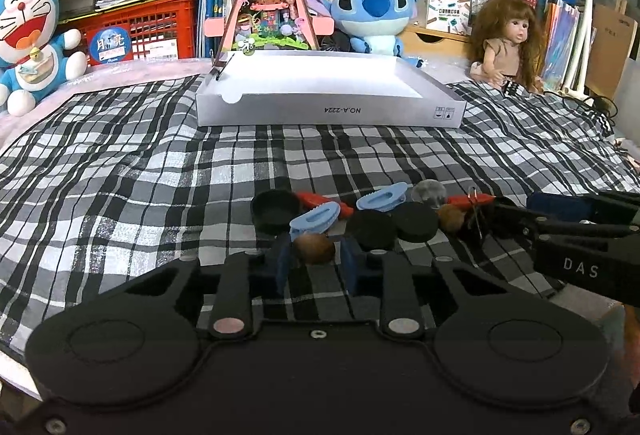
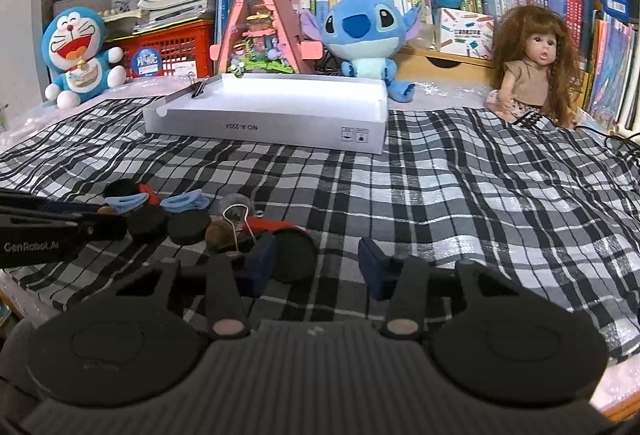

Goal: Organize rigid objects
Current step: 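Grasp the small brown ball with the left tool while the right tool grasps a black disc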

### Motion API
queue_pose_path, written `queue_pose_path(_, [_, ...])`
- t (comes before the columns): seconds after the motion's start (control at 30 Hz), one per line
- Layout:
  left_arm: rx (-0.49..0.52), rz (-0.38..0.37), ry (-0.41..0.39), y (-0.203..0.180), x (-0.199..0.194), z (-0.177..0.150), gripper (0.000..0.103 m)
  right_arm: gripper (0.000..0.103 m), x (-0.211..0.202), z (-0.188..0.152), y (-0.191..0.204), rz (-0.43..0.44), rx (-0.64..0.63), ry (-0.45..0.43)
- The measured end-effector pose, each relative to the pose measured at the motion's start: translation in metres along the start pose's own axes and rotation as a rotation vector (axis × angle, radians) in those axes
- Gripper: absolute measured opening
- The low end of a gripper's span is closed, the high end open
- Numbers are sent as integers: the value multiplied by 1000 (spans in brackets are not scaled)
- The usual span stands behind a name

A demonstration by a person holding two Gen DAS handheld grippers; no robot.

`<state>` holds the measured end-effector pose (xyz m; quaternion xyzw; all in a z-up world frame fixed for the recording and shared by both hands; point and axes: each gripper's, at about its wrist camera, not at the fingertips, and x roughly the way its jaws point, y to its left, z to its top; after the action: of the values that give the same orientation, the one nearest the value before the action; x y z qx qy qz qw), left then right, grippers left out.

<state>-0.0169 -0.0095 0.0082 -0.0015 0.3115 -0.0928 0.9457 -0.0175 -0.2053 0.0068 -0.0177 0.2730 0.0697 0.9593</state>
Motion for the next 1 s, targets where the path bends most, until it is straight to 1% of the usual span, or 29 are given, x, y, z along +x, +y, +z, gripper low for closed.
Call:
queue_pose_path(0.17, [25, 22, -11, -4, 5, 0, 25, 52, 1, 1, 2, 3, -13, -1])
queue_pose_path(0.33, [10, -7, -10, -3, 0, 0, 24, 52, -8, 0, 2, 33, -13, -23])
queue_pose_path(0.43, [14, 1, -9, -3, -1, -1, 23, 52, -5, -1, 2, 35, -26, -10])
queue_pose_path(0.5, [14, 4, -11, -3, -2, -2, 23, 47, -2, -2, 3, 37, -16, 9])
queue_pose_path(0.57, [17, 0, -12, -3, -4, -3, 23, 43, -2, -2, 3, 43, -10, 9])
queue_pose_path(0.63, [23, -3, -12, -4, -5, -4, 23, 36, -3, -2, 5, 43, -20, 5])
queue_pose_path(0.7, [28, -4, -14, -5, -6, -5, 23, 34, -3, -2, 6, 46, -25, 8])
queue_pose_path(0.83, [30, -1, -17, -6, -6, -6, 23, 34, -3, -1, 7, 45, -21, 8])
queue_pose_path(0.9, [29, 1, -17, -6, -5, -5, 23, 39, -3, -1, 6, 46, -11, 10])
queue_pose_path(1.0, [24, 5, -18, -6, -5, -4, 23, 39, -3, -1, 5, 50, 3, 9])
